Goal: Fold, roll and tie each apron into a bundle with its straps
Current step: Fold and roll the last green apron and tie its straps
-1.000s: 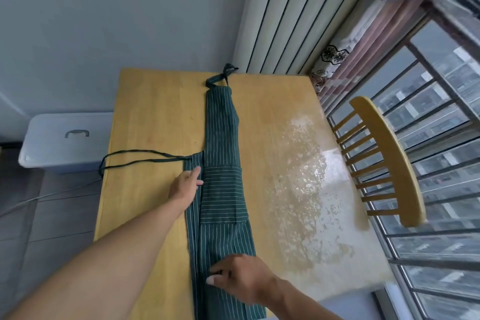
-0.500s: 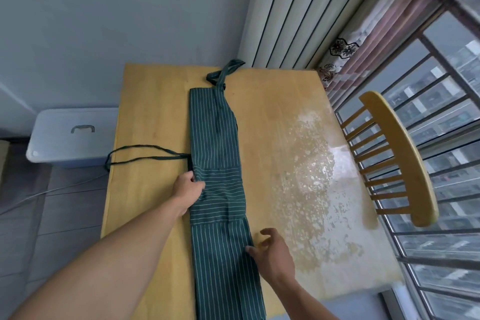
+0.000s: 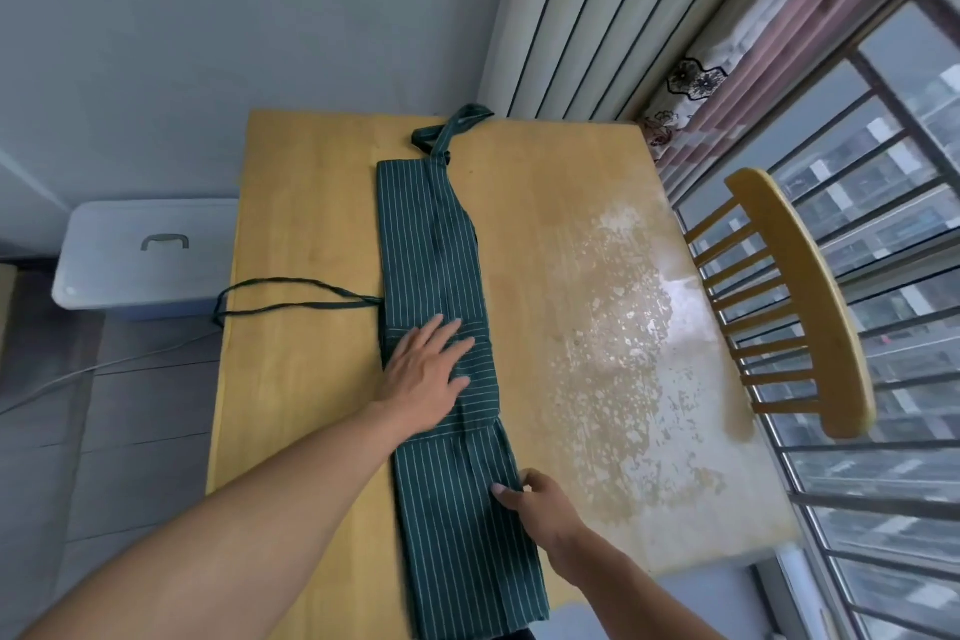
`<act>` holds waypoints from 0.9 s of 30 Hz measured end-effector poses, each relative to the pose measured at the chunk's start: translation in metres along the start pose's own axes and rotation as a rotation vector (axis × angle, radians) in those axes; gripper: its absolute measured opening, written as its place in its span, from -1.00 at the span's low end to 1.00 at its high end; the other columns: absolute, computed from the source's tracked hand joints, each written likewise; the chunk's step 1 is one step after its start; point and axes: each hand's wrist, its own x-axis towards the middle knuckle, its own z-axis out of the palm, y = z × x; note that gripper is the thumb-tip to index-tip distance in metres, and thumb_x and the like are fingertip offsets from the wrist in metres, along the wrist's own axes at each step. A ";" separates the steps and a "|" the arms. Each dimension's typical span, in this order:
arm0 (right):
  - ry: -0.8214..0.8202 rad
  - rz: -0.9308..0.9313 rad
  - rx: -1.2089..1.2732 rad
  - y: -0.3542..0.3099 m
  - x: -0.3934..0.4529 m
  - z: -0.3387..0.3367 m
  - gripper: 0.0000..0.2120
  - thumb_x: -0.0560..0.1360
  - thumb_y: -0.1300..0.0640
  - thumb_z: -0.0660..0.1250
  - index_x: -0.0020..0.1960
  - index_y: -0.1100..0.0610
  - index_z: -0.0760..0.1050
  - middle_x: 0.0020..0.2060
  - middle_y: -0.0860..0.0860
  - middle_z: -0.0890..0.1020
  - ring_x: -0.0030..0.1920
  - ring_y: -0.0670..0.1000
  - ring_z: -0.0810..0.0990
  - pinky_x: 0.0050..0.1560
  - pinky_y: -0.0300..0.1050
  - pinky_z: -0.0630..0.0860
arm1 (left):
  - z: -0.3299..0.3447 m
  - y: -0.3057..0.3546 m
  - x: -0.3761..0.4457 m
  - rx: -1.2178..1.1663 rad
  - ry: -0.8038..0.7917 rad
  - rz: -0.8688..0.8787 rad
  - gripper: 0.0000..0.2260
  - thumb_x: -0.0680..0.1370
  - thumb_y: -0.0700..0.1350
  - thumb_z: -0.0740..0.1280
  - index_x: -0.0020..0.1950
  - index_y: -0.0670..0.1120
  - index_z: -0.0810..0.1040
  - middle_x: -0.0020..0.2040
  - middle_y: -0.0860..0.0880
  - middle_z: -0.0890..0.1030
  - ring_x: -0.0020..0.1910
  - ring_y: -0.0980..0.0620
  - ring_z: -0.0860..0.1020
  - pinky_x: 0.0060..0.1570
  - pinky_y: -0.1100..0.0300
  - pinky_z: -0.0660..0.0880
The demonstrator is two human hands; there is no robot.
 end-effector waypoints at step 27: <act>-0.099 -0.156 0.429 0.075 -0.080 -0.021 -0.34 0.38 0.15 0.62 0.39 -0.08 0.42 0.28 0.16 0.62 0.12 0.22 0.69 0.14 0.22 0.64 | 0.094 0.033 -0.111 0.012 -0.295 0.005 -0.31 0.64 0.33 -0.01 0.66 0.12 -0.23 0.60 0.11 -0.40 0.55 0.01 -0.48 0.57 -0.08 -0.36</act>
